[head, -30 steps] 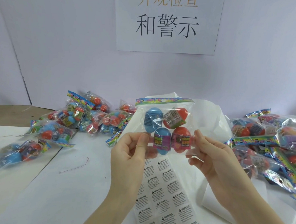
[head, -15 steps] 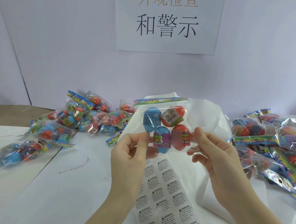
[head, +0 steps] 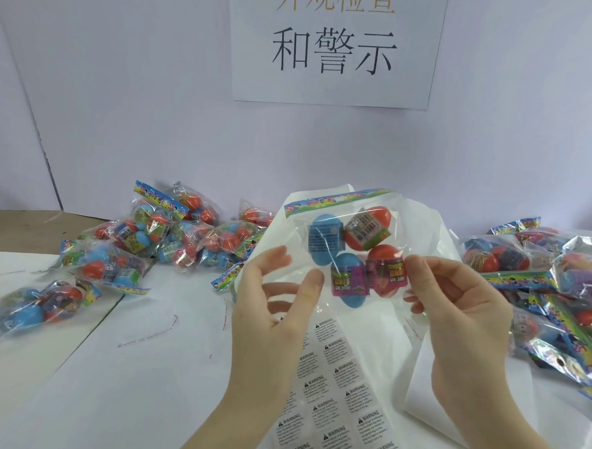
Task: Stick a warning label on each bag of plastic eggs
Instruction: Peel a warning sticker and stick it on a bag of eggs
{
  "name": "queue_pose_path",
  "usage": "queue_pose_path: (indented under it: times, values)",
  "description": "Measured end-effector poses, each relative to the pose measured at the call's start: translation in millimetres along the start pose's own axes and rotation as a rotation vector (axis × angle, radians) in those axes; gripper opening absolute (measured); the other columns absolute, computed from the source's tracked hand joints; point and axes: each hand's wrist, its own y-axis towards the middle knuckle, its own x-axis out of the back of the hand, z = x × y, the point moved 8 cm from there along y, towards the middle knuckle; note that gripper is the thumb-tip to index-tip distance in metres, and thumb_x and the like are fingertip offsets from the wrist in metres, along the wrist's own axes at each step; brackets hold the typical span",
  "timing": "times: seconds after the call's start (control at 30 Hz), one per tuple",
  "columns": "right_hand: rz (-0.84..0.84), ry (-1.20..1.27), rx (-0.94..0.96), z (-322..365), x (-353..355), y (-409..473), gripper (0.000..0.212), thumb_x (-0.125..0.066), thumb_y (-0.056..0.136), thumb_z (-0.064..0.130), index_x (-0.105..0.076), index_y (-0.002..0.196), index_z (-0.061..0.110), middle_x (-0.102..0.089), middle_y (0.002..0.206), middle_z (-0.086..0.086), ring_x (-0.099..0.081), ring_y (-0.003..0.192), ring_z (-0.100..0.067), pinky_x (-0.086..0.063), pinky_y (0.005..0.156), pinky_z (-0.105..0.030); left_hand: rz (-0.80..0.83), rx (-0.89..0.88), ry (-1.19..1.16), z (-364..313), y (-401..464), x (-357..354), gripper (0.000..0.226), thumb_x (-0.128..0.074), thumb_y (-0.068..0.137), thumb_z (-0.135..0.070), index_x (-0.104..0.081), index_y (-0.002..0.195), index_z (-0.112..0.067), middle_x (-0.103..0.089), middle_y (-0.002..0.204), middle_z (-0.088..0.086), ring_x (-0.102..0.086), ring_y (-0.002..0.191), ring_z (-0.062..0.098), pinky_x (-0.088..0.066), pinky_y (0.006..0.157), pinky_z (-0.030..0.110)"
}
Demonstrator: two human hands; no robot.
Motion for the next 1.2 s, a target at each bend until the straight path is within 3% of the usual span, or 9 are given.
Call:
queue_pose_path:
  times: [0.2,0.3,0.43,0.57,0.67,0.73,0.83,1.0,1.2]
  values:
    - [-0.091,-0.047,0.142,10,5,-5,0.004,-0.066,0.065,0.036,-0.070,0.064,0.036,-0.064,0.057,0.015,-0.052,0.051,0.000,-0.042,0.052,-0.012,-0.042,-0.291,0.211,-21,-11,-2,0.024,-0.058,0.072,-0.052,-0.051,0.089,-0.037,-0.051,0.096,-0.023,-0.051,0.082,0.002,-0.037,0.069,0.009]
    - [-0.118,-0.016,0.143,9,10,-2,0.008,-0.065,0.066,0.033,-0.065,0.064,0.025,-0.062,0.054,0.012,-0.050,0.047,-0.002,-0.042,0.049,-0.012,-0.039,-0.345,0.197,-26,-13,-3,0.011,-0.056,0.076,-0.044,-0.057,0.082,-0.036,-0.054,0.093,-0.021,-0.053,0.079,0.004,-0.038,0.069,0.010]
    - [-0.143,-0.060,0.211,11,13,-3,0.008,-0.066,0.071,0.032,-0.061,0.071,0.027,-0.064,0.059,0.014,-0.052,0.051,-0.003,-0.045,0.050,-0.016,0.041,-0.189,0.058,-16,-9,-6,0.021,-0.061,0.072,-0.047,-0.067,0.082,-0.029,-0.066,0.089,-0.019,-0.059,0.077,0.002,-0.043,0.069,0.011]
    - [0.010,-0.407,0.651,38,-14,-25,0.007,-0.068,0.081,0.028,-0.062,0.076,0.029,-0.063,0.074,0.019,-0.055,0.065,0.000,-0.043,0.059,-0.012,0.394,0.067,-0.166,0,-15,-35,0.050,-0.060,0.065,-0.052,-0.066,0.105,-0.024,-0.072,0.104,-0.008,-0.066,0.097,0.010,-0.052,0.080,0.021]
    - [0.236,-0.622,0.967,41,-43,-51,0.010,-0.068,0.079,0.020,-0.073,0.074,0.012,-0.068,0.081,0.000,-0.058,0.071,-0.008,-0.047,0.065,-0.018,0.387,0.202,-0.410,3,-14,-37,0.039,-0.068,0.063,-0.044,-0.072,0.091,-0.017,-0.072,0.093,0.001,-0.068,0.088,0.014,-0.052,0.071,0.021]
    - [0.353,-0.657,1.033,38,-54,-62,0.014,-0.069,0.078,0.020,-0.074,0.076,0.008,-0.070,0.084,-0.001,-0.062,0.072,-0.013,-0.050,0.063,-0.021,0.361,0.250,-0.466,4,-13,-34,0.027,-0.077,0.066,-0.034,-0.073,0.087,-0.018,-0.070,0.084,0.003,-0.068,0.082,0.014,-0.052,0.068,0.018]
    - [0.375,-0.586,0.973,38,-53,-64,0.020,-0.062,0.083,0.022,-0.074,0.080,0.006,-0.070,0.086,-0.002,-0.064,0.073,-0.013,-0.051,0.064,-0.021,0.279,0.329,-0.517,10,-9,-27,0.036,-0.080,0.064,-0.017,-0.069,0.097,-0.010,-0.071,0.091,0.009,-0.068,0.080,0.015,-0.055,0.068,0.021]
    - [0.115,-0.520,0.686,35,-28,-34,0.015,-0.056,0.084,0.025,-0.064,0.095,0.020,-0.061,0.093,0.011,-0.053,0.079,-0.004,-0.042,0.070,-0.014,0.247,0.372,-0.485,9,-9,-24,0.036,-0.073,0.047,-0.027,-0.076,0.082,-0.020,-0.071,0.077,-0.001,-0.064,0.063,0.006,-0.053,0.058,0.018]
    - [0.201,-0.310,0.268,11,-27,-19,0.014,-0.065,0.075,0.035,-0.069,0.088,0.033,-0.071,0.089,0.010,-0.057,0.073,-0.003,-0.041,0.068,-0.010,0.224,0.346,-0.430,11,-7,-23,0.043,-0.076,0.041,-0.027,-0.076,0.084,-0.017,-0.074,0.093,0.007,-0.068,0.077,0.014,-0.055,0.067,0.021]
